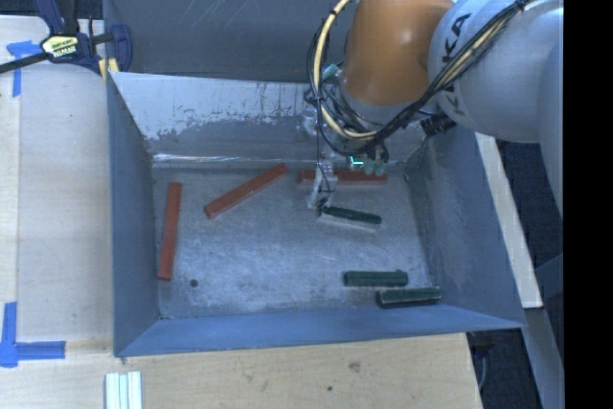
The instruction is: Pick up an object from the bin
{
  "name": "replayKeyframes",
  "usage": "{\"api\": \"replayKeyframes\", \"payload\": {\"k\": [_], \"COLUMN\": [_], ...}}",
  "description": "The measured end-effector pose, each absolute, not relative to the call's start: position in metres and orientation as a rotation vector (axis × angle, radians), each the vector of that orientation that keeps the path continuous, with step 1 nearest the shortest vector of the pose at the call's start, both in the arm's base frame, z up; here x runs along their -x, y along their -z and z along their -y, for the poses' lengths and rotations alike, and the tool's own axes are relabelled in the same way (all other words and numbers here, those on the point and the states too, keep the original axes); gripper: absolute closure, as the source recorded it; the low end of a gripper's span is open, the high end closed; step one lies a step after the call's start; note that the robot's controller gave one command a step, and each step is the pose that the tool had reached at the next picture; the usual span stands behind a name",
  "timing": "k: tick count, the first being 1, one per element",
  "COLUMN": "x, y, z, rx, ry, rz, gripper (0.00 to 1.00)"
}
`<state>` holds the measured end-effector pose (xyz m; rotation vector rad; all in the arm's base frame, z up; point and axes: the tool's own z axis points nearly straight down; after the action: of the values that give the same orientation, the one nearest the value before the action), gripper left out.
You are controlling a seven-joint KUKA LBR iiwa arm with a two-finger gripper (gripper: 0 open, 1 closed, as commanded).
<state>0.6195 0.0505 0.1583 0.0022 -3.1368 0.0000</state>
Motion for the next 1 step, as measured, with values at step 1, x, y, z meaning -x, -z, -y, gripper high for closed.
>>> {"api": "replayKeyframes", "payload": {"k": [1], "x": [-0.6109], "y": [-0.068], "z": [0.0123], "rx": [0.329], "ry": [-0.001], "rz": [3.122], "gripper": [0.0]}}
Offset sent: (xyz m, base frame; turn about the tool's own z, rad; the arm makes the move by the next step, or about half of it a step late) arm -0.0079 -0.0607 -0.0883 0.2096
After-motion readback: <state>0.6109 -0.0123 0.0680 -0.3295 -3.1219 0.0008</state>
